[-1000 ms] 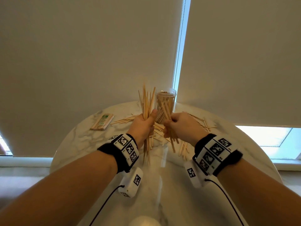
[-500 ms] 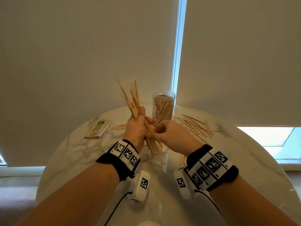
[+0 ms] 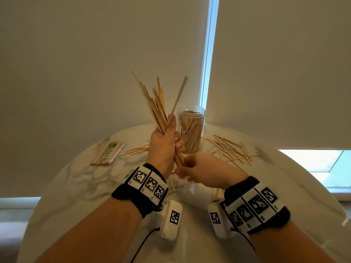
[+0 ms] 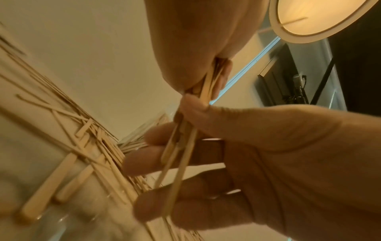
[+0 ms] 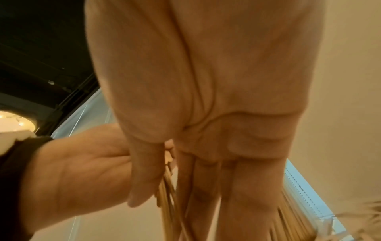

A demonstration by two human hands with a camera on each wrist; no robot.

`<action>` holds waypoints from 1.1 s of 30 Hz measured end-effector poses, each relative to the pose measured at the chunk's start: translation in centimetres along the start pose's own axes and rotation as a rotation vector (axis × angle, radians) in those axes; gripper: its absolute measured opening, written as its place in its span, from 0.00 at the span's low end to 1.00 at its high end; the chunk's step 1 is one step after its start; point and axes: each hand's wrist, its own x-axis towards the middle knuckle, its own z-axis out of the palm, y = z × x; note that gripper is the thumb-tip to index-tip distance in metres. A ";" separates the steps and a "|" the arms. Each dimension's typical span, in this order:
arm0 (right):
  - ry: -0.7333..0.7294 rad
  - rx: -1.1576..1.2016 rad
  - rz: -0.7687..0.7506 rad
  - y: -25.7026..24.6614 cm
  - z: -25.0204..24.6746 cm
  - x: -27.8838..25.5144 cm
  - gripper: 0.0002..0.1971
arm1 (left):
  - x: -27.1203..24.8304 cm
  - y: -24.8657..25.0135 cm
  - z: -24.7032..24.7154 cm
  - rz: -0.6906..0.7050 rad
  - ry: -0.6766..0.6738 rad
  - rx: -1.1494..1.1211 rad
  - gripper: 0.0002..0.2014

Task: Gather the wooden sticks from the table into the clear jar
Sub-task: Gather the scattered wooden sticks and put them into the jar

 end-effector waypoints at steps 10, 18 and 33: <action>0.492 0.414 -0.181 -1.2 -3.5 -1.6 0.31 | -0.7 -1.1 0.2 -0.100 -0.014 0.315 0.21; 0.807 0.484 -0.284 -3.3 -6.8 -0.2 0.07 | -1.0 -1.4 0.8 -0.069 -0.263 0.408 0.17; 0.185 -0.124 -0.072 -1.8 -1.5 -1.1 0.10 | -0.4 -1.4 -1.1 -0.159 -0.032 0.193 0.18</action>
